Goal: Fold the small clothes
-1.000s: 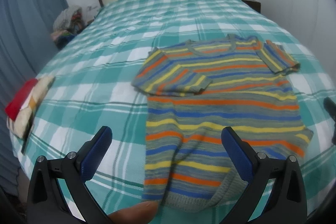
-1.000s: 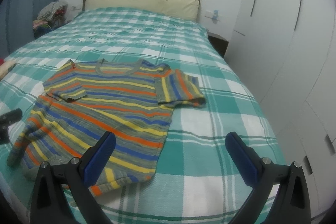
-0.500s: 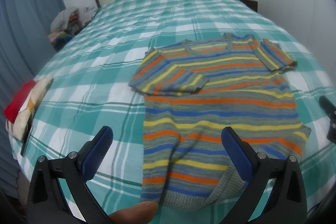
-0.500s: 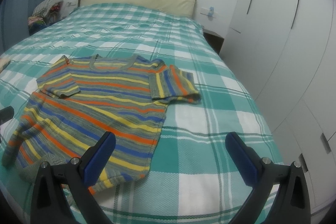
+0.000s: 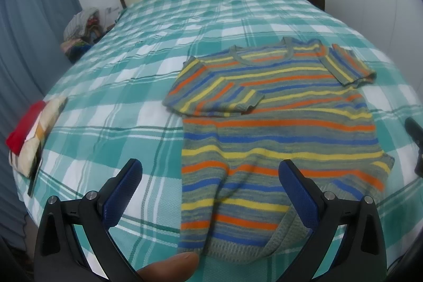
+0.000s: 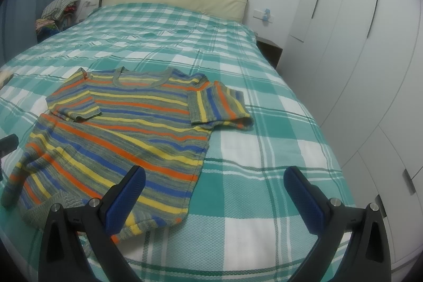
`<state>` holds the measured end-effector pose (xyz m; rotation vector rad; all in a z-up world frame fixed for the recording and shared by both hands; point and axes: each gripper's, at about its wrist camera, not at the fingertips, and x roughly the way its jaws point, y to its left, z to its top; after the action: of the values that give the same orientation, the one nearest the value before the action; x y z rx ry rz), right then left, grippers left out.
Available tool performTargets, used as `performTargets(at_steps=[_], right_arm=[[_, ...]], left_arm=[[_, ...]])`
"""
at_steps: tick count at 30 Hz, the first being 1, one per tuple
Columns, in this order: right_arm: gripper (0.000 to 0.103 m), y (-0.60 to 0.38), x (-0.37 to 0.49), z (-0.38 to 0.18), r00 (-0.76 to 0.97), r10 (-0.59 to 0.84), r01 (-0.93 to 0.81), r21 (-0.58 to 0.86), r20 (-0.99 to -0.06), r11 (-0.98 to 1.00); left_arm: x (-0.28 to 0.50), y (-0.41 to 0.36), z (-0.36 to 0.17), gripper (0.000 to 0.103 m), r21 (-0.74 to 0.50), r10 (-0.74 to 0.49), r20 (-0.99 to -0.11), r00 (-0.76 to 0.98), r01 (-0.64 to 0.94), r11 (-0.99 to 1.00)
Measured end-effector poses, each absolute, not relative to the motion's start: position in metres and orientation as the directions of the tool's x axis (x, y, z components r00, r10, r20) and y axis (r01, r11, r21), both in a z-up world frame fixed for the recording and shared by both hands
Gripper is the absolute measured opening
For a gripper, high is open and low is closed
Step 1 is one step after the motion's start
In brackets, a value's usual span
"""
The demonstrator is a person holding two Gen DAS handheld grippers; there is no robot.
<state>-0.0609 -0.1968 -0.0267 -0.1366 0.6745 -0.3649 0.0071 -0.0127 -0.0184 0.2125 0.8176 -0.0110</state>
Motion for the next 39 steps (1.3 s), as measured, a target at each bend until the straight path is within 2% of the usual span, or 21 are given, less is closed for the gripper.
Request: performTargets(at_steps=[7, 10, 13, 16, 18, 20, 23, 25, 26, 27, 28, 29, 30, 31, 32, 35, 37, 39], right_arm=[[0.103, -0.205, -0.068, -0.018, 0.749, -0.359, 0.302, -0.195, -0.557, 0.933], [0.103, -0.217, -0.081, -0.002, 0.781, -0.344, 0.323, -0.135, -0.521, 0.937], [0.103, -0.230, -0.099, 0.009, 0.817, -0.266, 0.288, -0.039, -0.512, 0.957], [0.103, -0.238, -0.113, -0.016, 0.791, -0.082, 0.197, 0.126, -0.607, 0.972], [0.103, -0.233, -0.112, -0.045, 0.736, 0.059, 0.137, 0.233, -0.675, 0.963], [0.103, -0.224, -0.105, -0.077, 0.666, 0.218, 0.080, 0.359, -0.713, 0.930], [0.103, -0.215, -0.086, -0.107, 0.616, 0.412, 0.032, 0.544, -0.671, 0.838], [0.102, -0.207, -0.072, -0.118, 0.595, 0.478, 0.012, 0.602, -0.646, 0.798], [0.100, -0.202, -0.066, -0.121, 0.589, 0.507, -0.006, 0.624, -0.629, 0.781], [0.097, -0.198, -0.061, -0.123, 0.586, 0.522, -0.018, 0.634, -0.620, 0.773], [0.083, -0.196, -0.058, -0.124, 0.584, 0.532, -0.024, 0.642, -0.613, 0.766], [0.058, -0.195, -0.056, -0.125, 0.581, 0.542, -0.026, 0.651, -0.607, 0.758], [0.043, -0.195, -0.058, -0.123, 0.583, 0.542, -0.023, 0.655, -0.605, 0.755], [0.010, -0.199, -0.061, -0.120, 0.592, 0.531, -0.017, 0.649, -0.606, 0.760], [0.004, -0.204, -0.068, -0.117, 0.600, 0.522, -0.014, 0.644, -0.606, 0.765], [0.004, -0.226, -0.095, -0.095, 0.615, 0.524, -0.034, 0.644, -0.589, 0.764], [0.004, -0.242, -0.116, -0.080, 0.629, 0.501, -0.039, 0.620, -0.594, 0.784], [0.004, -0.258, -0.132, -0.073, 0.625, 0.476, -0.025, 0.594, -0.618, 0.804]], left_arm=[[0.014, 0.012, -0.019, 0.103, 0.147, 0.072, -0.747, 0.661, 0.058, 0.987], [0.018, 0.041, -0.015, 0.103, 0.124, 0.080, -0.757, 0.649, 0.023, 0.992], [0.012, 0.083, -0.024, 0.103, 0.063, 0.041, -0.783, 0.620, 0.013, 0.998], [0.003, 0.110, -0.051, 0.103, -0.010, -0.009, -0.828, 0.560, 0.001, 1.000], [-0.003, 0.120, -0.075, 0.102, -0.130, -0.120, -0.855, 0.504, 0.016, 0.991], [-0.008, 0.113, -0.083, 0.102, -0.198, -0.197, -0.855, 0.479, 0.049, 0.979], [-0.015, 0.086, -0.085, 0.102, -0.155, -0.213, -0.850, 0.482, 0.157, 0.975], [-0.017, 0.076, -0.090, 0.102, -0.121, -0.189, -0.860, 0.474, 0.172, 0.978], [-0.018, 0.077, -0.096, 0.101, -0.144, -0.203, -0.865, 0.458, 0.160, 0.977], [-0.019, 0.081, -0.100, 0.099, -0.173, -0.220, -0.869, 0.443, 0.146, 0.974], [-0.019, 0.087, -0.104, 0.096, -0.212, -0.245, -0.870, 0.427, 0.123, 0.969], [-0.020, 0.092, -0.107, 0.083, -0.233, -0.257, -0.870, 0.421, 0.107, 0.966], [-0.020, 0.098, -0.107, 0.073, -0.252, -0.266, -0.870, 0.415, 0.087, 0.964], [-0.021, 0.102, -0.105, 0.070, -0.263, -0.274, -0.867, 0.417, 0.084, 0.961], [-0.022, 0.105, -0.103, 0.068, -0.277, -0.287, -0.860, 0.421, 0.086, 0.957], [-0.027, 0.115, -0.096, 0.068, -0.311, -0.315, -0.839, 0.444, 0.084, 0.947], [-0.030, 0.119, -0.092, 0.073, -0.316, -0.321, -0.833, 0.450, 0.089, 0.945], [-0.029, 0.119, -0.091, 0.084, -0.315, -0.328, -0.832, 0.448, 0.105, 0.943]])
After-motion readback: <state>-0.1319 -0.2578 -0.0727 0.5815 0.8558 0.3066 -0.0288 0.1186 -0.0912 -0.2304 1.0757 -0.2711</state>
